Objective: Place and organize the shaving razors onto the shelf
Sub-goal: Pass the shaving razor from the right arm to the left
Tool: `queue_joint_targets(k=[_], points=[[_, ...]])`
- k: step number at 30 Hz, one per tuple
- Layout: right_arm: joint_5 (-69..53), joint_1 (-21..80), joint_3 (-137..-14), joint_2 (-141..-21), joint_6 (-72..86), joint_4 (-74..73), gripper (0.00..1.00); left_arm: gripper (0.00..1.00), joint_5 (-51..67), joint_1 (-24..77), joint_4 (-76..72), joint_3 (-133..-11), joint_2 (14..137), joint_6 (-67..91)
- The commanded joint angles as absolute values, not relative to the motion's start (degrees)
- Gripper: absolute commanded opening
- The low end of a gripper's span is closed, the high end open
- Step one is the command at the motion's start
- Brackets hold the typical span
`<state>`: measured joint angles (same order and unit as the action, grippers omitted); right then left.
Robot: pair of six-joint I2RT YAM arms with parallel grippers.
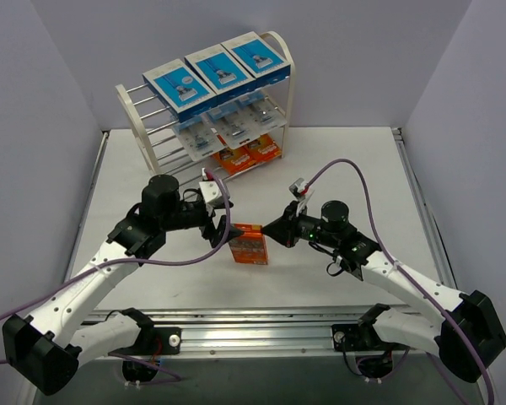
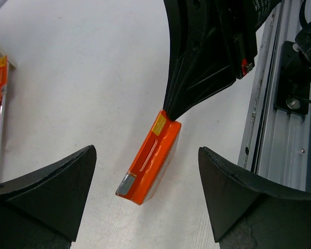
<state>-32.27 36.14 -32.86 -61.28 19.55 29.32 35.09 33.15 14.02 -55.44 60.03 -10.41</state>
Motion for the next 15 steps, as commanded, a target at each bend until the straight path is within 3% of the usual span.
queue_joint_targets(k=[1, 4, 15], points=[[-33.93, 37.00, -32.17, -60.29, 18.02, 30.32, 0.00, 0.88, 38.94, 33.75, 14.15, -55.20, 61.70, -13.44], [-33.58, 37.27, -32.08, -60.64, 17.75, 30.06, 0.00, 0.83, 38.32, 33.84, 13.71, -54.49, 62.75, -14.41], [-33.49, 37.71, -31.99, -60.91, 16.96, 29.79, 0.00, 0.81, 37.01, 34.54, 14.41, -53.61, 67.06, -17.05]])
